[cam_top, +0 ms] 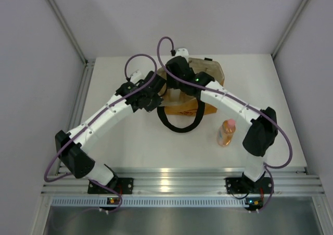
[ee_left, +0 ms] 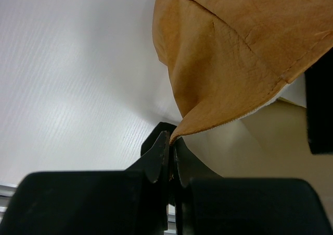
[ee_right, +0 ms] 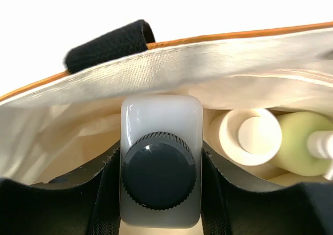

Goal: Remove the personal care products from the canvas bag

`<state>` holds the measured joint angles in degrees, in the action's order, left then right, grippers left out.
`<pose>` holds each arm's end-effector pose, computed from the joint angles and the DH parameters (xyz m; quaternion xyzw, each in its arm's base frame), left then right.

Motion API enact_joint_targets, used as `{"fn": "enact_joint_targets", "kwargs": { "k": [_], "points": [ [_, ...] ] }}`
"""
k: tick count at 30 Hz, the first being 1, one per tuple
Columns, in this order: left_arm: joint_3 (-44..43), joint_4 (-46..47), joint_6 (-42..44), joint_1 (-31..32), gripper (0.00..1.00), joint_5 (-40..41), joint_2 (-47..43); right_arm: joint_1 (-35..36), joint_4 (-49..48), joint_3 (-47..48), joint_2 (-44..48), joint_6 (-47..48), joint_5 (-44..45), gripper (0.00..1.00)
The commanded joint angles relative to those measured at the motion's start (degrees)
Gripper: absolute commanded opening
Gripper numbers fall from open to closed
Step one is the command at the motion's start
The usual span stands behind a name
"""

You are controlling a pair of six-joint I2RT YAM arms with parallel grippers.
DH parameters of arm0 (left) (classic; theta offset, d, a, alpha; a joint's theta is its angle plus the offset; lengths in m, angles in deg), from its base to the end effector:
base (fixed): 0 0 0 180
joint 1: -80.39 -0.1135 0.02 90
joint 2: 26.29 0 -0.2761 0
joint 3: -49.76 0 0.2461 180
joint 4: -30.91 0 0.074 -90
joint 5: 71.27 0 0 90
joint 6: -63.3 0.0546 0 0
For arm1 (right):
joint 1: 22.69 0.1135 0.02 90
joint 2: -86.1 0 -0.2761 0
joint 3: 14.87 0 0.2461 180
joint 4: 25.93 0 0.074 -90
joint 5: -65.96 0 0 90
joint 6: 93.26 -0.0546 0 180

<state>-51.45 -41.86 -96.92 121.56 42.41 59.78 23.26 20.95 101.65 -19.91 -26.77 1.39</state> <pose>0.2440 -0.1843 0.3485 -0.2911 0.8955 -0.1143 0.3165 0.3210 0.2981 0.3507 -0.0720 0.8733 0.0893 0.4736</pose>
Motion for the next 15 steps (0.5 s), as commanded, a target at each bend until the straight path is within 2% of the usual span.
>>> {"fn": "enact_joint_targets", "kwargs": {
  "k": [1,8,15],
  "points": [
    [0.26,-0.85,-0.1,-0.21,0.0,1.28,-0.72,0.19,-5.18,0.95,8.28,0.66,0.59,0.0],
    [-0.19,-0.85,0.78,-0.21,0.0,0.75,0.07,0.28,-2.98,1.21,13.37,2.59,-1.26,0.0],
    [-0.27,-0.85,1.13,-0.21,0.0,0.84,0.42,0.98,3.08,6.38,16.8,4.26,-4.42,0.0]
  ]
}}
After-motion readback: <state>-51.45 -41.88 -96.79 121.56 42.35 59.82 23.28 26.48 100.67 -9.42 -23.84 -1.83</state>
